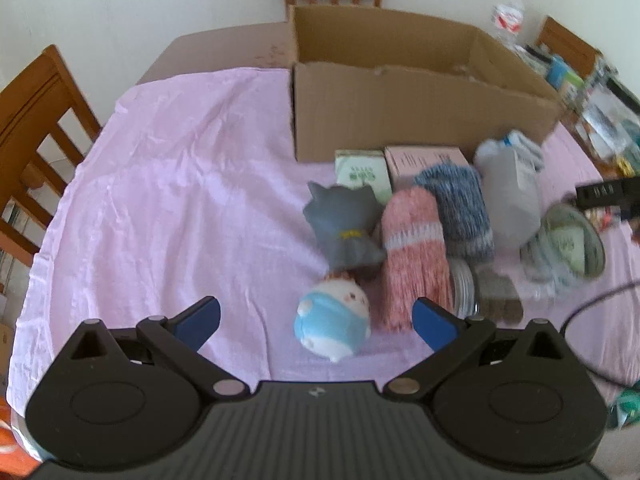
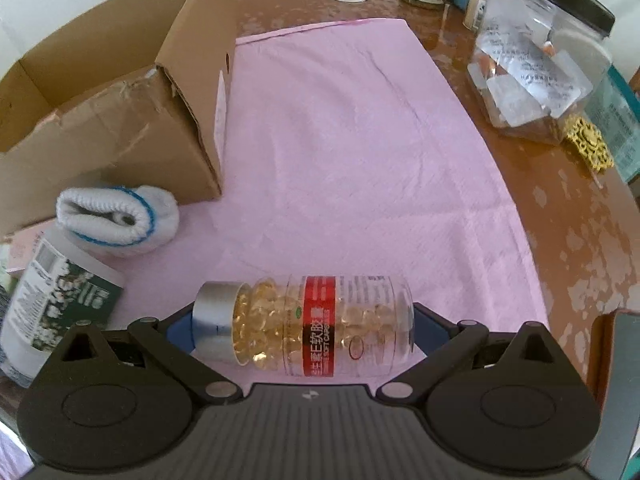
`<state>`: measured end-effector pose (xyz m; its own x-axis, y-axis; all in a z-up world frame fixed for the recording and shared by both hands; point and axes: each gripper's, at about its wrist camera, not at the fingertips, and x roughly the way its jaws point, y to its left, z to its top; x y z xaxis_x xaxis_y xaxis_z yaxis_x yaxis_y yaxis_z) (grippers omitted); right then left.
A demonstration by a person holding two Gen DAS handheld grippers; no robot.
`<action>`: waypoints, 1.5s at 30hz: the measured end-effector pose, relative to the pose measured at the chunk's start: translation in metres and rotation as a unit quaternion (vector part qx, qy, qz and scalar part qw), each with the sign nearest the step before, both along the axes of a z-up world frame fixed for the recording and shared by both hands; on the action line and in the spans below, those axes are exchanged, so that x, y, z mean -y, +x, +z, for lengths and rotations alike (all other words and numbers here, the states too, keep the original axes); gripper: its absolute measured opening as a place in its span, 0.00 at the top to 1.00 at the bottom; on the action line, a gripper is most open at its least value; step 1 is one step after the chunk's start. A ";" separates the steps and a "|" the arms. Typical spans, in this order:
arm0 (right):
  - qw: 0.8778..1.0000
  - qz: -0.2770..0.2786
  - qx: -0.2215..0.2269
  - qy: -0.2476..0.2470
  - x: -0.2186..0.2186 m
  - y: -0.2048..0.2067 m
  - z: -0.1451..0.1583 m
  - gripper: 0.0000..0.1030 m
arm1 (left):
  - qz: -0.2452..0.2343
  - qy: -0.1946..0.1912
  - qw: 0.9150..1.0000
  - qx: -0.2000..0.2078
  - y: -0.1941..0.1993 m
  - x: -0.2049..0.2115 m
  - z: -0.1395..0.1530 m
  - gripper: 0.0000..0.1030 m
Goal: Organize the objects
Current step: 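Grasp the red-labelled capsule bottle with the right tool, then grasp the blue-white figurine with the left tool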
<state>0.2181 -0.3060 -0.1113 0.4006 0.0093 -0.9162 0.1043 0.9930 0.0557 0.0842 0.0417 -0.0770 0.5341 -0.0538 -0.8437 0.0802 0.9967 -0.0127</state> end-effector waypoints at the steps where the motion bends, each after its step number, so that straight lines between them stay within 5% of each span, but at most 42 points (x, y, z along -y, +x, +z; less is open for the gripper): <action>1: 1.000 0.004 -0.001 -0.006 0.000 0.001 -0.001 0.00 | -0.008 0.005 1.000 -0.001 -0.001 0.001 -0.002 0.01; 8: 0.999 0.021 0.000 -0.029 -0.001 0.004 -0.004 0.00 | -0.056 0.027 0.998 -0.014 -0.003 0.003 -0.024 0.01; 14: 0.999 0.021 0.001 -0.029 0.002 0.006 -0.005 0.00 | -0.052 0.013 0.997 -0.048 0.001 0.000 -0.044 0.00; 30: 0.999 0.014 0.027 -0.027 0.002 -0.002 -0.006 0.00 | -0.045 0.013 0.999 -0.026 -0.005 -0.006 -0.043 0.01; 45: 0.999 0.022 0.029 -0.028 0.002 -0.001 -0.007 0.00 | -0.144 0.007 0.990 0.004 0.010 0.001 -0.026 0.27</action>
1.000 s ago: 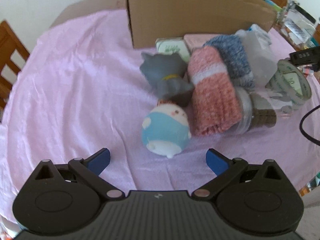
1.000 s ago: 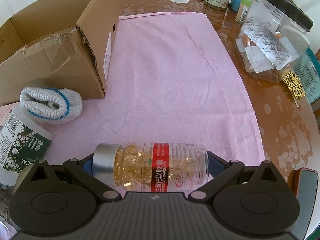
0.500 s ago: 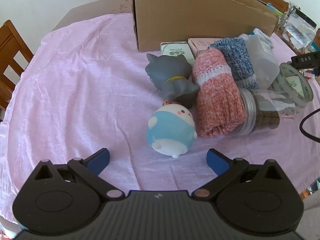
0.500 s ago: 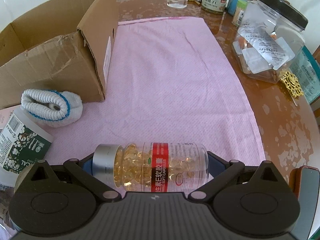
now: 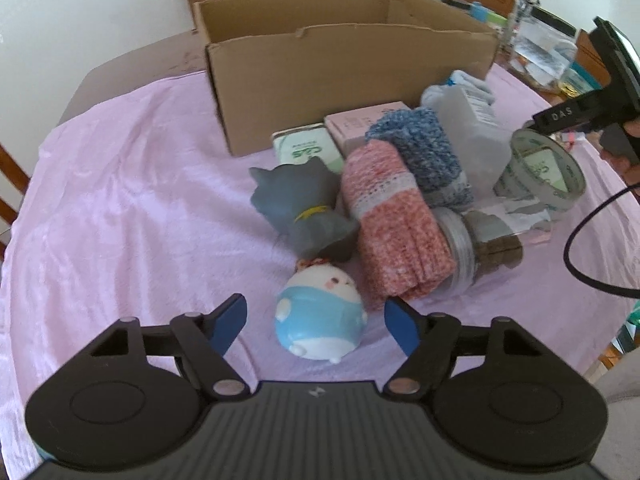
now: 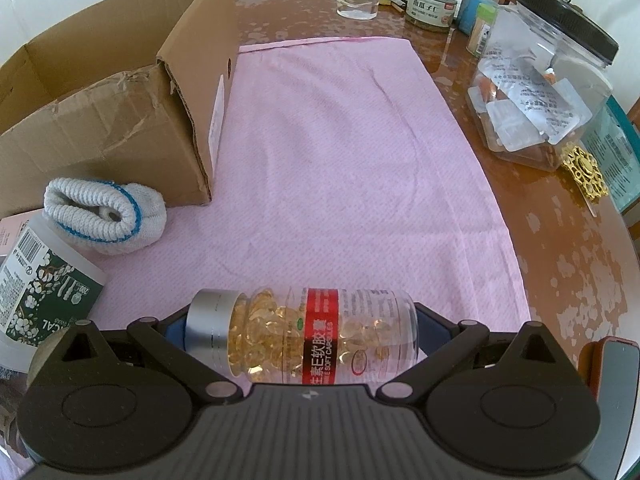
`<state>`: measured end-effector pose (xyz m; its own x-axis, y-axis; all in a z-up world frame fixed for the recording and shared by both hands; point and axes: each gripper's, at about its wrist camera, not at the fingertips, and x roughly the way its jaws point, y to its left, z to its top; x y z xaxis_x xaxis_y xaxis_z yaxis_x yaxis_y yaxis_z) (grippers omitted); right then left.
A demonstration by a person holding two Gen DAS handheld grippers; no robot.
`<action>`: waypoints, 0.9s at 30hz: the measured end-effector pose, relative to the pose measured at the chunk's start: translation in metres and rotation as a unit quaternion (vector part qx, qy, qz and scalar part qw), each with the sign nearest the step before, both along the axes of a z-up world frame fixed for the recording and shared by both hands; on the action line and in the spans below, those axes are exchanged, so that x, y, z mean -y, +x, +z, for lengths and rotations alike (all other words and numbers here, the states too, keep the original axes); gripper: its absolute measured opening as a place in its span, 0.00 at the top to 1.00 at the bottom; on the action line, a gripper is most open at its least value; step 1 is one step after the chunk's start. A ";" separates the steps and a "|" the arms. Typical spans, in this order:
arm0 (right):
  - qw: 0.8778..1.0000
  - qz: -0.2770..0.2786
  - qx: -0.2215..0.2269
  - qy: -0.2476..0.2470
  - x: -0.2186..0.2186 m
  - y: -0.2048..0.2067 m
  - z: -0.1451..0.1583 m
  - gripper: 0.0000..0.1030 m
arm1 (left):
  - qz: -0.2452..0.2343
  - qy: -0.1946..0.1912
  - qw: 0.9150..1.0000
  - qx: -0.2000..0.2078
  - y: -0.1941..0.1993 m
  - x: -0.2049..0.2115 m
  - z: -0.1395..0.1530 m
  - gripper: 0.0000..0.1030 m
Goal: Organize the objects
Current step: 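Grasp the blue-white figurine with the left tool, then lower the figurine and capsule bottle into the box, opening both tools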
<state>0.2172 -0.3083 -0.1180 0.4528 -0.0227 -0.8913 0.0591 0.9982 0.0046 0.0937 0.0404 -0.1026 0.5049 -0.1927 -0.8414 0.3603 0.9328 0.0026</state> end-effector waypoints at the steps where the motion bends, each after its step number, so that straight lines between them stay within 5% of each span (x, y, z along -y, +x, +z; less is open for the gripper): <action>1: 1.000 0.001 0.000 -0.002 0.000 0.000 0.000 0.00 | -0.002 -0.002 1.000 -0.002 0.002 0.001 -0.001 0.27; 13: 1.000 0.003 -0.001 -0.013 -0.008 -0.006 0.009 0.07 | -0.004 -0.029 0.999 -0.013 0.007 -0.002 0.000 0.54; 27: 0.999 0.039 -0.004 -0.008 -0.010 -0.018 0.037 0.07 | 0.008 -0.035 0.999 -0.012 0.004 -0.014 0.022 0.56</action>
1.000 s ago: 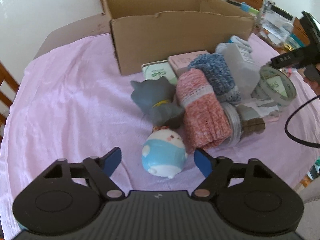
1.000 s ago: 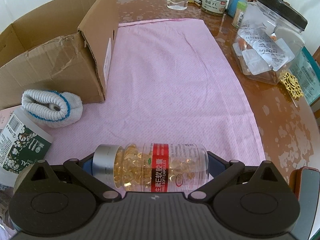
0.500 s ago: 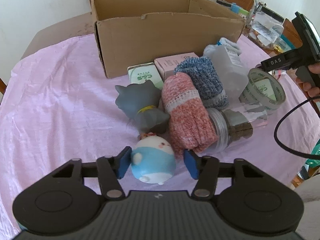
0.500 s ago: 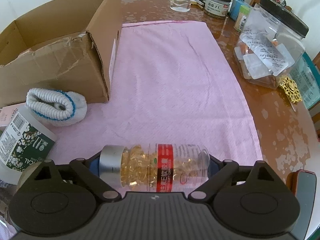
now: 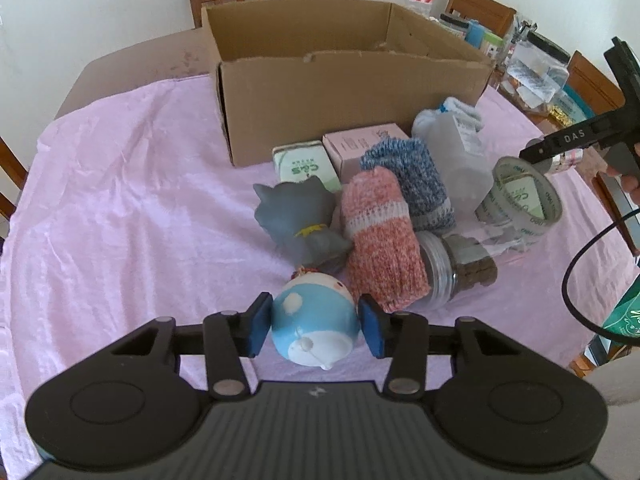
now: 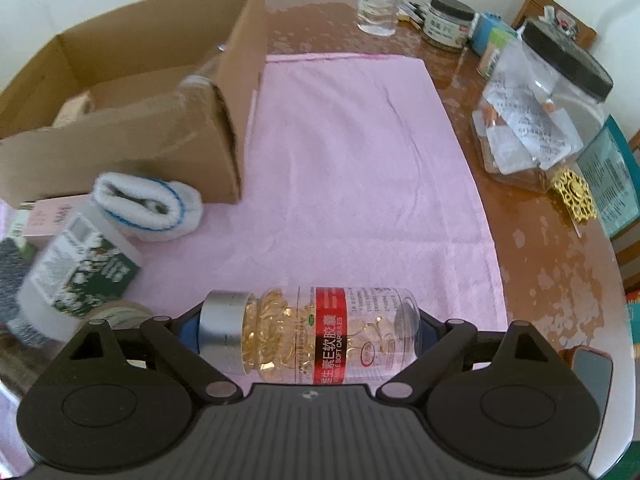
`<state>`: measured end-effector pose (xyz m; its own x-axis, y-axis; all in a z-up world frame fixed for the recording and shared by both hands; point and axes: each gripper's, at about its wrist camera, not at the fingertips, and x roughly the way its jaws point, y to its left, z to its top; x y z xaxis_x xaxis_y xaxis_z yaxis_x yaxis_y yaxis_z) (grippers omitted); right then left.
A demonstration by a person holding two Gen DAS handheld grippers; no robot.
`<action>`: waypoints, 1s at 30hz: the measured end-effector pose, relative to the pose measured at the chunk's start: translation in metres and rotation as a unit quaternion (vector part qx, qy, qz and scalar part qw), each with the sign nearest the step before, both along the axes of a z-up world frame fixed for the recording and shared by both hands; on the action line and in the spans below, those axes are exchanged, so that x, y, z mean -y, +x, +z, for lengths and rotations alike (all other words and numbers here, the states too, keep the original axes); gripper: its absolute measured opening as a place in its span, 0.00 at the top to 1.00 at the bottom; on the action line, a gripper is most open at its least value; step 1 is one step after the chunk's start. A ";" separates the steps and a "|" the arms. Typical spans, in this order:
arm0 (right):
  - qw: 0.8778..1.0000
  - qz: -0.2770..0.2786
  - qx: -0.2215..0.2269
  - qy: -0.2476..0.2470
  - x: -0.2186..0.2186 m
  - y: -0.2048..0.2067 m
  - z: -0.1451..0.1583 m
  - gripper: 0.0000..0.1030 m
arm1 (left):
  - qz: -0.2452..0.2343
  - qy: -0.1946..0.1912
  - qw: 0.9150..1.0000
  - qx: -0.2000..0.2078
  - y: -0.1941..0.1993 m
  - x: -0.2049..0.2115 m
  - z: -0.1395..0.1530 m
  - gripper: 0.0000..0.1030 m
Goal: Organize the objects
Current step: 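Lower the figurine and capsule bottle into the box, opening both tools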
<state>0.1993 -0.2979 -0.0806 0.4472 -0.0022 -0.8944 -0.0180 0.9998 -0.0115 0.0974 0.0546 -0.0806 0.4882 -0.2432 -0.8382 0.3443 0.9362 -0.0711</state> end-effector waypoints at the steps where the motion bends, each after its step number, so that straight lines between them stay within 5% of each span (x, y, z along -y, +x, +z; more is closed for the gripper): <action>1: 1.000 0.005 0.001 0.000 -0.001 -0.001 0.004 0.07 | -0.002 0.001 1.000 0.001 0.000 0.000 0.003 0.56; 15: 0.993 0.106 0.051 0.011 -0.034 -0.003 0.075 0.07 | -0.035 -0.005 0.999 0.039 0.022 0.006 0.072 0.56; 23: 0.984 0.149 0.090 0.027 -0.060 0.021 0.111 0.07 | -0.044 -0.029 0.995 0.089 0.074 0.025 0.113 0.56; 30: 0.981 0.162 0.104 0.034 -0.081 0.056 0.121 0.07 | -0.040 -0.025 0.992 0.114 0.132 0.042 0.117 0.56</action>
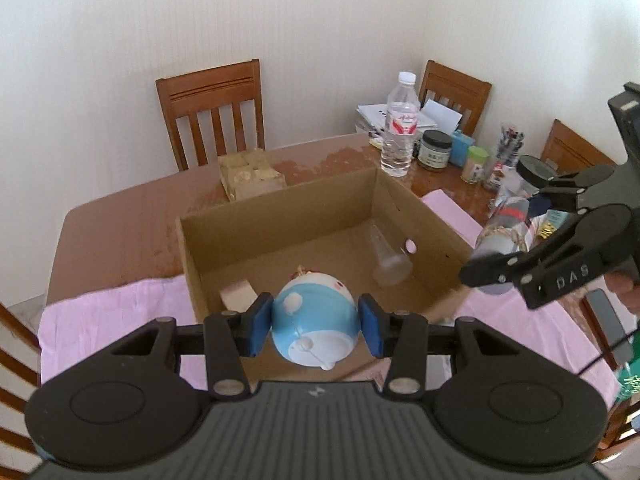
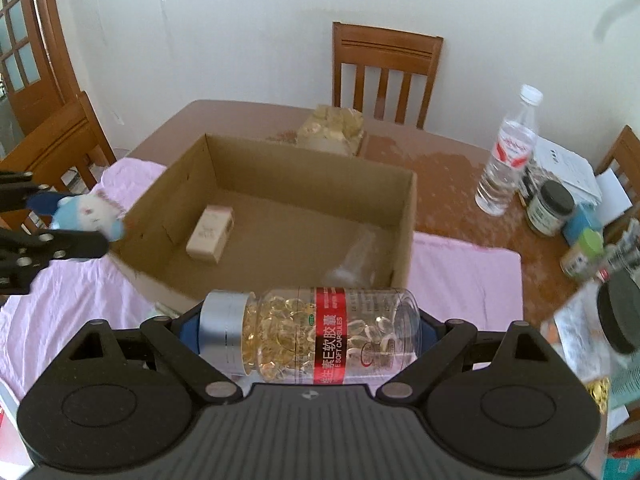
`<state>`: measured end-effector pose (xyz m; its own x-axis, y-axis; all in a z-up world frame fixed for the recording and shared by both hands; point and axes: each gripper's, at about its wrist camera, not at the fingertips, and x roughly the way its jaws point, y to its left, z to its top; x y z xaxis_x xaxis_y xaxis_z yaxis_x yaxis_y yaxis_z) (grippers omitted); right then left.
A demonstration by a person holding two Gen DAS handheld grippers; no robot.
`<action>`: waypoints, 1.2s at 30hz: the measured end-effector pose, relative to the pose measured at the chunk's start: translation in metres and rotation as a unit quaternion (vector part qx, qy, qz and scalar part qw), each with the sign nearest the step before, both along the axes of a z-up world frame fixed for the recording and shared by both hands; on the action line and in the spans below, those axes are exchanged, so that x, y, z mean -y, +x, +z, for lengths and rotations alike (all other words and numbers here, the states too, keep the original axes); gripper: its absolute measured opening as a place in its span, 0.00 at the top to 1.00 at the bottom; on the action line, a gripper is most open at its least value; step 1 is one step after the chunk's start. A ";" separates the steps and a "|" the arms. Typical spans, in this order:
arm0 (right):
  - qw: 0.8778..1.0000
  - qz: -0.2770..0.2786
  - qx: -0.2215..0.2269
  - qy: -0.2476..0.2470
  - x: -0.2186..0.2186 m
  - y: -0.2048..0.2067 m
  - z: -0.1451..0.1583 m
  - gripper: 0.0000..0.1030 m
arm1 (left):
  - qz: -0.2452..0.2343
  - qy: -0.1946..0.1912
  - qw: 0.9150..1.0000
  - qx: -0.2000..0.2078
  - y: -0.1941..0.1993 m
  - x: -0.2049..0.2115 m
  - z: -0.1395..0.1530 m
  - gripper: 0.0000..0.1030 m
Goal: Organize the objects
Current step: 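Lower the figurine and capsule bottle into the box, opening both tools, then withdraw both tools from the box back over the table items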
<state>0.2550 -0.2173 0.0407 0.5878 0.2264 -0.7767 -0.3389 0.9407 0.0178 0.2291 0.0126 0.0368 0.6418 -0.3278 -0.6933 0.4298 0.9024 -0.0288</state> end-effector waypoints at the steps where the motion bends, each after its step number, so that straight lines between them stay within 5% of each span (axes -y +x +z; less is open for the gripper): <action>1: 1.000 -0.001 0.001 0.000 -0.003 0.007 -0.001 0.07 | 0.002 0.003 1.000 0.000 0.007 0.002 -0.003 0.56; 5: 1.000 -0.009 -0.004 -0.011 -0.015 0.027 -0.011 0.07 | 0.013 -0.003 1.000 -0.017 0.026 0.006 -0.017 0.50; 6: 1.000 -0.007 -0.007 -0.012 -0.018 0.030 -0.014 0.07 | 0.014 -0.006 1.000 -0.025 0.028 0.006 -0.020 0.42; 8: 1.000 0.002 -0.015 -0.014 -0.022 0.032 -0.021 0.05 | 0.027 -0.003 0.999 -0.024 0.028 0.007 -0.023 0.02; 22: 0.999 -0.003 0.033 -0.020 -0.020 -0.001 -0.015 0.00 | 0.048 0.009 0.998 0.031 -0.014 0.003 -0.016 0.01; 36: 0.997 -0.066 0.021 -0.018 -0.006 -0.074 -0.055 0.00 | 0.097 0.002 0.995 -0.018 -0.082 -0.010 -0.063 0.01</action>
<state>0.1814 -0.2114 -0.0146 0.6434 0.1174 -0.7565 -0.2111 0.9771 -0.0280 0.1468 0.0225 -0.0266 0.6669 -0.1972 -0.7186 0.2465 0.9684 -0.0370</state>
